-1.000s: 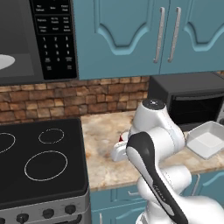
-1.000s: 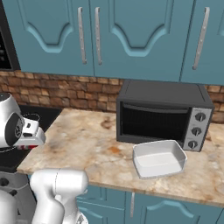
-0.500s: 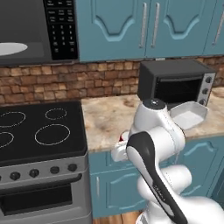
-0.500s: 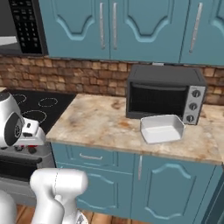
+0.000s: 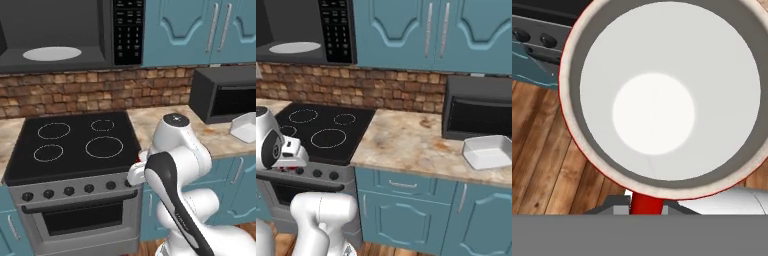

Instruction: Pick the mug from the counter and place it inside the microwave. Then close the microwave.

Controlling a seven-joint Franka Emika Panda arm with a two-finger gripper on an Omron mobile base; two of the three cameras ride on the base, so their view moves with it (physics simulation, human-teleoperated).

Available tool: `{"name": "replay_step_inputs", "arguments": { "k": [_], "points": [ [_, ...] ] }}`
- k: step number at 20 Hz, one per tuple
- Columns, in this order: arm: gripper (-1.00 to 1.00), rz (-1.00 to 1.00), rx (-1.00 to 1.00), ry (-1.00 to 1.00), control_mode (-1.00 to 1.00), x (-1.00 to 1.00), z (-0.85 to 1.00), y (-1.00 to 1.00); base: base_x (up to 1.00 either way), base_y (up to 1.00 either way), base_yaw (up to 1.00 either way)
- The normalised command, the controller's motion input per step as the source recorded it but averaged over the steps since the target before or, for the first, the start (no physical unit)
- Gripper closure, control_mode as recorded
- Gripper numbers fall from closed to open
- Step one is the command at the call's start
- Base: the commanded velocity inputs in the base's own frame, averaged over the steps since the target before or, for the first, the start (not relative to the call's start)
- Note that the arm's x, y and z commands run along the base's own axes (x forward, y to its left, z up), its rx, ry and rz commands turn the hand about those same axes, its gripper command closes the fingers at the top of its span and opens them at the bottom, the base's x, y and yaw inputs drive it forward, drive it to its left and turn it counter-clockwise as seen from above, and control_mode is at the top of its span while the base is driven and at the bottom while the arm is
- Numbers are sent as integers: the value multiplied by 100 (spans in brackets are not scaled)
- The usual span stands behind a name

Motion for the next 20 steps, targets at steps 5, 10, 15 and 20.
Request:
{"name": "replay_step_inputs", "arguments": {
  "k": [5, 10, 15, 20],
  "points": [
    [100, 0, 0, 0, 100, 0, 0, 0, 24, 36, 0],
    [100, 0, 0, 0, 100, 0, 0, 0, 47, 28, -4],
    [100, 0, 0, 0, 100, 0, 0, 0, 62, 35, -1],
    [100, 0, 0, 0, 100, 0, 0, 0, 34, 55, 0]
  ]
}}
